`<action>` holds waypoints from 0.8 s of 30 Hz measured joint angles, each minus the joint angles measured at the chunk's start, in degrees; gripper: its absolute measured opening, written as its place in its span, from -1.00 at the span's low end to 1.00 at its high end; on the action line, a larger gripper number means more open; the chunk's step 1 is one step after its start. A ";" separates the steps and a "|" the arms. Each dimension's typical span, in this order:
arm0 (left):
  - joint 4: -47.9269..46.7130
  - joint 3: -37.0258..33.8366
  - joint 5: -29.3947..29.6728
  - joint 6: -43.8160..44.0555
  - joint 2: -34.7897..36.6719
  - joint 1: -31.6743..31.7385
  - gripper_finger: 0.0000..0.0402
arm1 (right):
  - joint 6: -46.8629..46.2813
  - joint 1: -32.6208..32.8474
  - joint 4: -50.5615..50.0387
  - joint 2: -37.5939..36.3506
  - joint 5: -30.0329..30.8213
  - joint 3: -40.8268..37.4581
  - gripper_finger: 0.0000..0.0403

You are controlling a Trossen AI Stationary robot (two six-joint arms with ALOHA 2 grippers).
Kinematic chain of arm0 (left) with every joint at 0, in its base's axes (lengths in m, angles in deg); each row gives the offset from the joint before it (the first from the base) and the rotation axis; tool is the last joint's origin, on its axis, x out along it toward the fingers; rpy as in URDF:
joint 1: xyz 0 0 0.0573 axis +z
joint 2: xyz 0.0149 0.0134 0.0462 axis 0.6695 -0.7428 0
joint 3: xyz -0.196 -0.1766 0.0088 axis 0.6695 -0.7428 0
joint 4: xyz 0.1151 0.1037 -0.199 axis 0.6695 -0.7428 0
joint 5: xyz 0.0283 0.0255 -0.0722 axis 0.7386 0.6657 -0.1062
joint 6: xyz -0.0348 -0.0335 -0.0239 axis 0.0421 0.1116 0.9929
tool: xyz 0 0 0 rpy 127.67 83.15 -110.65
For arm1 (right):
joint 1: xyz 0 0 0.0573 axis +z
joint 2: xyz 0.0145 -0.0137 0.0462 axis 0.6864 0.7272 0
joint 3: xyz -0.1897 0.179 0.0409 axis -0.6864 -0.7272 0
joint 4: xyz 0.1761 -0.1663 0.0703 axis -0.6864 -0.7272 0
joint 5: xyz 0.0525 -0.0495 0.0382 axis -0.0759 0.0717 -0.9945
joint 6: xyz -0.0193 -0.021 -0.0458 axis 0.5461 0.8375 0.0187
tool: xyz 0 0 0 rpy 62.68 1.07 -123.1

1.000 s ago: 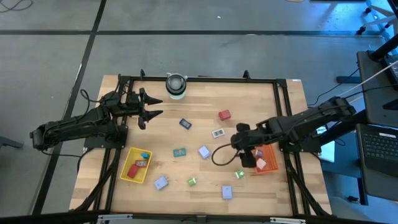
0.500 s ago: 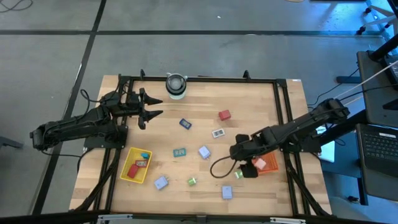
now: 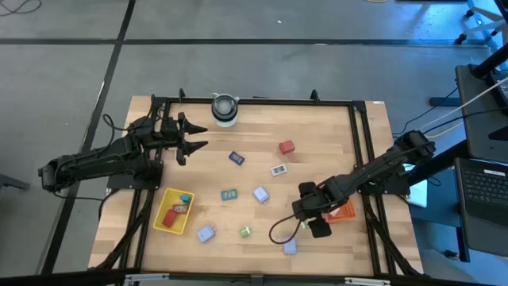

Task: Pick & Place Office items
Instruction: Put the right green charger adapter into the orange basket

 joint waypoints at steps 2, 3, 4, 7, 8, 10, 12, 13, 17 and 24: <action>0.00 0.00 -0.02 0.00 0.01 -0.01 0.18 | 0.00 0.93 0.17 1.20 -0.02 0.00 0.38; 0.00 0.00 -0.04 0.00 0.01 -0.01 0.18 | 0.00 1.44 0.33 1.92 -0.02 0.00 0.38; 0.00 0.00 -0.04 0.00 -0.01 -0.01 0.18 | 0.00 1.91 0.72 2.57 -0.02 0.00 0.38; -0.01 0.00 -0.04 0.00 0.00 0.00 0.18 | 0.04 3.13 1.81 4.75 -0.02 0.00 0.38; 0.00 0.00 -0.07 0.00 -0.01 -0.01 0.18 | 0.04 3.40 2.19 5.38 -0.01 0.00 0.38; 0.00 0.00 -0.07 0.00 -0.01 -0.01 0.18 | 0.07 3.76 2.84 6.40 0.11 -0.01 0.38; 0.00 0.00 -0.07 0.00 0.01 -0.01 0.18 | 0.04 3.98 2.96 6.97 1.47 -0.02 0.38; -0.03 0.00 -0.09 0.00 -0.01 -0.01 0.18 | 0.02 3.96 3.19 7.30 1.90 -0.02 0.38; -0.38 0.00 -0.08 0.00 -0.01 -0.01 0.18 | 0.00 3.96 3.75 8.60 3.67 -0.02 0.38; -0.44 0.00 -0.08 0.00 0.00 0.00 0.18 | 0.25 3.96 3.97 10.53 4.40 -0.04 0.38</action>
